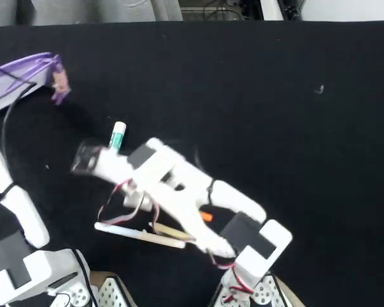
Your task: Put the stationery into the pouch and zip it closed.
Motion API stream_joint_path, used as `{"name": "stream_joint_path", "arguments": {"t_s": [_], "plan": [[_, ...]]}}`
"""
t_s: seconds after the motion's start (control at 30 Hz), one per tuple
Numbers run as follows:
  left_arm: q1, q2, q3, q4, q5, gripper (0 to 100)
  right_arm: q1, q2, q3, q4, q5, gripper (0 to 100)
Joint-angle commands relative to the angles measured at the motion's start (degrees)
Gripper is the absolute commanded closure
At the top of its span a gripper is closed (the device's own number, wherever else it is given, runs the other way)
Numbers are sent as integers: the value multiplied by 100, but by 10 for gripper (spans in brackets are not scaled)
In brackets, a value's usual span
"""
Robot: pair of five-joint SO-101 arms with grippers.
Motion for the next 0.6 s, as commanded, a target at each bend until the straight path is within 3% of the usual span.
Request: {"name": "stream_joint_path", "arguments": {"t_s": [0.0,0.33,0.57], "plan": [[365,-62,-822,237,62,971,721,-22,-629,369,26,987],[1059,-62,-1684,844,70,972,1538,-1455,-585,492,35,987],[2105,-62,-2193,1486,70,972,2224,-2941,-470,492,-9,987]]}}
